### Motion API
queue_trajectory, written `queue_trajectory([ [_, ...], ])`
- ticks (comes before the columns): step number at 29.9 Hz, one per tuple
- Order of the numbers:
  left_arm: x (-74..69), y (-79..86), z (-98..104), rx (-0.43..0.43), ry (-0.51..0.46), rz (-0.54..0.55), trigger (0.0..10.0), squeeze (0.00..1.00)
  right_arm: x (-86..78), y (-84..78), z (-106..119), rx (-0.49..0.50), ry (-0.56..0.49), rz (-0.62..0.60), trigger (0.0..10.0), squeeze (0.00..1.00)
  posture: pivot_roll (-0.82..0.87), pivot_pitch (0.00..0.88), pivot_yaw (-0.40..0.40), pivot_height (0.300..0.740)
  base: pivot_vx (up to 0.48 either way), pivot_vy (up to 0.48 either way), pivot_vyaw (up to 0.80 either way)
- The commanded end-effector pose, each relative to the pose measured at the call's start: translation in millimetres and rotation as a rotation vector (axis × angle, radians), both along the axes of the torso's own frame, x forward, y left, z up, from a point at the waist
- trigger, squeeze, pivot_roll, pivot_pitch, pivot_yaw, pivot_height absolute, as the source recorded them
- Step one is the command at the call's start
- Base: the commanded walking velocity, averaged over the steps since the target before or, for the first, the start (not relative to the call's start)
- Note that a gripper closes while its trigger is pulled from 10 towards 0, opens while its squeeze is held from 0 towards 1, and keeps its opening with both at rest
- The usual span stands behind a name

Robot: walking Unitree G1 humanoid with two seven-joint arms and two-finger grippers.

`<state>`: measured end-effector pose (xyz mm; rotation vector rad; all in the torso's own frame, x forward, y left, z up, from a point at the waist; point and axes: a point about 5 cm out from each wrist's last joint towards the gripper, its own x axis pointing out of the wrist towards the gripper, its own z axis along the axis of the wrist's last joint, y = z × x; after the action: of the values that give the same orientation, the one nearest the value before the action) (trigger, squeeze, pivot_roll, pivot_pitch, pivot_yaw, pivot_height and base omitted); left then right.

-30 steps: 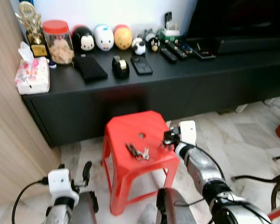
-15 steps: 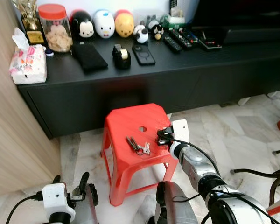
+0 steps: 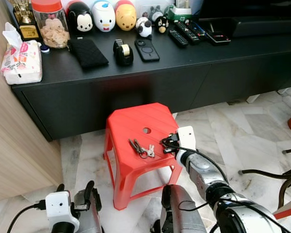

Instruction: Hang keys on a hook

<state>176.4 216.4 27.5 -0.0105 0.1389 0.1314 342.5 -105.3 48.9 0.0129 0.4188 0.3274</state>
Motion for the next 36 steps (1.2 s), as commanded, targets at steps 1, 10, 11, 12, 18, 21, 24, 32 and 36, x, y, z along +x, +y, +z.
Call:
queue_trajectory([
  [1, -0.9, -2.9, -1, 0.013, 0.021, -0.015, 10.0, 0.0, -7.6, -4.6, -12, 0.013, 0.054, -0.016, 10.0, 1.0, 0.07, 0.194, -0.155, 0.558, 0.0, 0.0, 0.0],
  [10, 1.3, -2.1, -1, 0.015, 0.025, -0.016, 10.0, 0.0, 0.6, -3.9, 1, 0.023, -0.015, -0.041, 10.0, 0.0, 0.07, 0.189, -0.152, 0.558, 0.0, 0.0, 0.0],
  [11, 1.3, -2.0, -1, 0.015, 0.026, -0.015, 10.0, 0.0, 1.3, -3.9, 2, 0.026, -0.02, -0.043, 10.0, 0.0, 0.07, 0.189, -0.152, 0.558, 0.0, 0.0, 0.0],
  [12, 1.2, -1.8, -1, 0.015, 0.027, -0.015, 10.0, 0.0, 1.7, -3.9, 2, 0.028, -0.023, -0.044, 10.0, 0.0, 0.07, 0.188, -0.152, 0.558, 0.0, 0.0, 0.0],
  [18, 1.7, -1.2, -1, 0.018, 0.029, -0.016, 10.0, 0.0, 4.4, -2.7, 7, 0.036, -0.044, -0.035, 10.0, 0.0, 0.07, 0.187, -0.15, 0.558, 0.0, 0.0, 0.0],
  [21, 2.0, -1.0, -1, 0.026, 0.03, -0.024, 10.0, 0.0, 4.7, -1.7, 9, 0.059, -0.055, -0.024, 10.0, 0.0, 0.06, 0.186, -0.15, 0.558, 0.0, 0.0, 0.0],
  [24, 2.3, -1.1, -1, 0.027, 0.031, -0.026, 10.0, 0.0, 4.2, -2.8, 8, 0.057, -0.06, -0.023, 10.0, 0.0, 0.06, 0.186, -0.15, 0.558, 0.0, 0.0, 0.0],
  [32, 3.5, -2.9, -3, 0.029, 0.032, -0.032, 10.0, 0.0, -1.9, -8.4, -1, 0.048, -0.026, -0.02, 10.0, 0.0, 0.06, 0.181, -0.152, 0.558, 0.0, 0.0, 0.0],
  [36, 4.0, -3.0, -3, 0.033, 0.031, -0.035, 10.0, 0.0, -4.2, -7.8, -4, 0.045, -0.01, -0.012, 10.0, 0.0, 0.06, 0.18, -0.153, 0.558, 0.0, 0.0, 0.0],
])
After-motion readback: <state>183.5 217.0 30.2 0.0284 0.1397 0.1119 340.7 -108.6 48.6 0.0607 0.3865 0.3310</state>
